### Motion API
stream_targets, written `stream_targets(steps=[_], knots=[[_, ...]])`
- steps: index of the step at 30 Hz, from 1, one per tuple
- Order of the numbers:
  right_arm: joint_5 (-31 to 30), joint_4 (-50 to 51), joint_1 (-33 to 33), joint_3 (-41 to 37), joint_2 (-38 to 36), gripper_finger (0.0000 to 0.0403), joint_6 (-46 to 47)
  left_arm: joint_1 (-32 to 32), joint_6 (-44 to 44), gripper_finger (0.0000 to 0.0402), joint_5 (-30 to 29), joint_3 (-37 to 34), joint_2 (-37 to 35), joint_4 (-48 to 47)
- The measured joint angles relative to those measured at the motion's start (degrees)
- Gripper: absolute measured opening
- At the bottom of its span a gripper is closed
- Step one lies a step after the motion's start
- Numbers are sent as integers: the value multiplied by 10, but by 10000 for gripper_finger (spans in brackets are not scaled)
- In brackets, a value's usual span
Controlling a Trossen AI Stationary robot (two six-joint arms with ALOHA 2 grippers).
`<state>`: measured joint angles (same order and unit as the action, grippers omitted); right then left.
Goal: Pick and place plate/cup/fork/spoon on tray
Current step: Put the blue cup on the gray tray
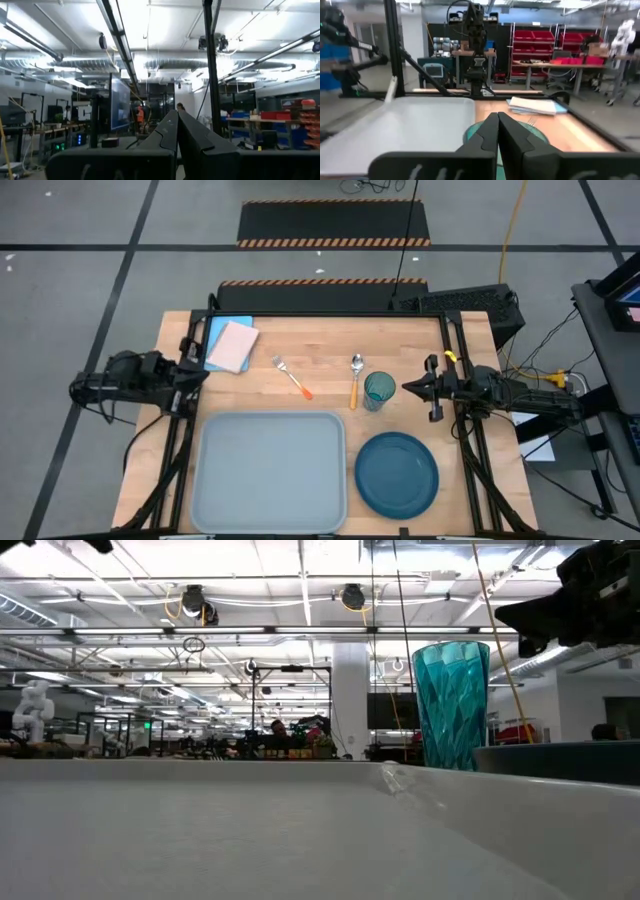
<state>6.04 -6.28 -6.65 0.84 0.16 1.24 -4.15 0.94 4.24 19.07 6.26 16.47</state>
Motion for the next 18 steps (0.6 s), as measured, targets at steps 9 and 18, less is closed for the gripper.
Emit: stream_targets(steps=[9, 18], knots=[[0, -27, 0, 0, 0, 0, 113, 0, 3, 10, 0, 126, 118, -85], [-2, -58, 0, 0, 0, 0, 173, 0, 16, 10, -1, 185, 216, -98]])
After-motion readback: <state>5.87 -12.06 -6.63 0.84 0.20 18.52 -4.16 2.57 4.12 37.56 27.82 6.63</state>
